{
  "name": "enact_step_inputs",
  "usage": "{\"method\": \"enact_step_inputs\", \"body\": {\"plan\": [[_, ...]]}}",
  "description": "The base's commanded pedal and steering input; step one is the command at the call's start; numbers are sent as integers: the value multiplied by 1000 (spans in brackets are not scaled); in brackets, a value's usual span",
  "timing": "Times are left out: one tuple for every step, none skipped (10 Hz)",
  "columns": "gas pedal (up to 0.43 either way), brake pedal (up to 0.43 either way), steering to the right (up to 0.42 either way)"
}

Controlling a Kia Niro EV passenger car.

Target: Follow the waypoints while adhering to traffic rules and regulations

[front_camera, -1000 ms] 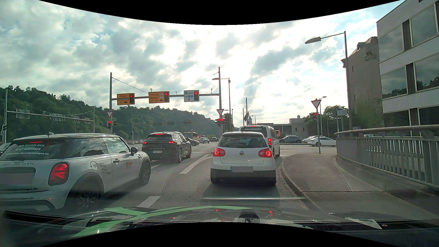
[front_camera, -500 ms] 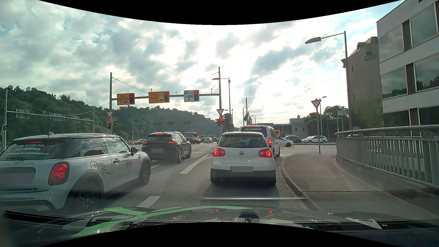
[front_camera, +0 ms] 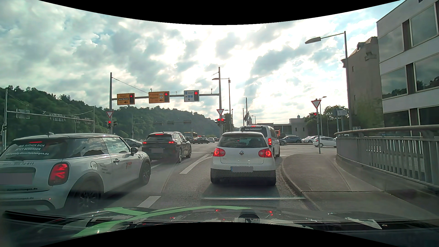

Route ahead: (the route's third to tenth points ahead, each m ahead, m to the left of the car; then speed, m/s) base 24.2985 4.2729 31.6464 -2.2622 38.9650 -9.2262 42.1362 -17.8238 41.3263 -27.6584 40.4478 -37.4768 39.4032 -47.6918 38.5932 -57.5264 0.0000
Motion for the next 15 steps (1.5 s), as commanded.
{"method": "enact_step_inputs", "body": {"plan": [[0,463,9],[0,463,9],[0,470,9],[0,463,9],[0,463,9],[0,463,9],[0,463,9],[0,463,9],[0,470,9],[0,470,9],[0,470,9],[0,463,9],[0,463,9],[0,470,9],[0,470,9]]}}
